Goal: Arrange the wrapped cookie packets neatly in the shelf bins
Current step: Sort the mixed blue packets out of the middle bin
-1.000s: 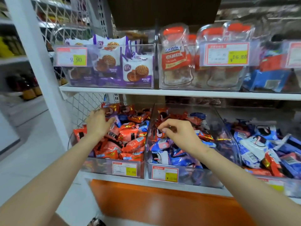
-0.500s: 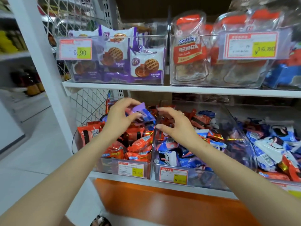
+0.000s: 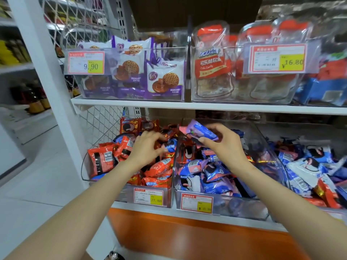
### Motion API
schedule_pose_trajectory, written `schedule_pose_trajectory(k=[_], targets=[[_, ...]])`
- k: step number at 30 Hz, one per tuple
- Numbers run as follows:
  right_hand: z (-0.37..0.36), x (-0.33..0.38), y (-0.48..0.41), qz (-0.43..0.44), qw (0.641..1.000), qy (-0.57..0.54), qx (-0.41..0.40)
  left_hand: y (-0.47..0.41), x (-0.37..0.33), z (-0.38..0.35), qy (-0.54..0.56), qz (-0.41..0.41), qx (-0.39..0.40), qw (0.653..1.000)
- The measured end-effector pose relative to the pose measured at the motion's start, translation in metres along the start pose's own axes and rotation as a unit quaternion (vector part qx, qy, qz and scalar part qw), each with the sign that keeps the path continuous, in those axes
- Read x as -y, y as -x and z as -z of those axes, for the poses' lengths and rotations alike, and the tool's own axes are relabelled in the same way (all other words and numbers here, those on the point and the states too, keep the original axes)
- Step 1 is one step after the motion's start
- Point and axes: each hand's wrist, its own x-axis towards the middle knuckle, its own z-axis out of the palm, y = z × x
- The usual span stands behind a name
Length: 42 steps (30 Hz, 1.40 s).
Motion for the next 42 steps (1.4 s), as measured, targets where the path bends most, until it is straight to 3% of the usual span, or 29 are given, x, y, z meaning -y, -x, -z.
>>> schedule_pose_trajectory(k=[6,10,17,24,27,31,34,38,42], targets=[[0.007,-0.004,0.004,-0.012,1.000,-0.001,-0.004,-0.015,-0.009,-0.018,-0.164,0.000,0.039,0.986],[0.012,0.000,0.006,-0.018,1.000,0.001,-0.006,-0.020,-0.012,-0.023,-0.198,0.007,0.003,0.980],[0.030,-0.006,0.005,-0.040,0.997,0.029,-0.052,-0.012,-0.014,0.004,0.008,0.040,-0.146,0.988],[0.042,-0.010,0.003,-0.065,0.995,0.042,-0.068,-0.005,-0.060,0.012,0.186,-0.052,-0.079,0.978],[0.042,-0.014,0.002,-0.100,0.993,0.046,-0.034,-0.002,-0.068,0.011,0.232,-0.030,-0.057,0.971],[0.043,-0.014,0.006,-0.095,0.994,0.058,-0.007,0.010,-0.044,0.023,0.170,-0.025,-0.078,0.982],[0.038,-0.012,0.010,-0.068,0.996,0.045,0.023,0.020,-0.011,0.035,0.063,-0.014,-0.084,0.994],[0.022,-0.008,0.015,-0.026,0.996,0.049,0.070,0.031,0.028,0.044,-0.024,0.035,-0.060,0.997],[0.006,0.001,0.018,0.005,0.994,0.051,0.095,0.036,0.038,0.042,-0.079,0.009,-0.031,0.996]])
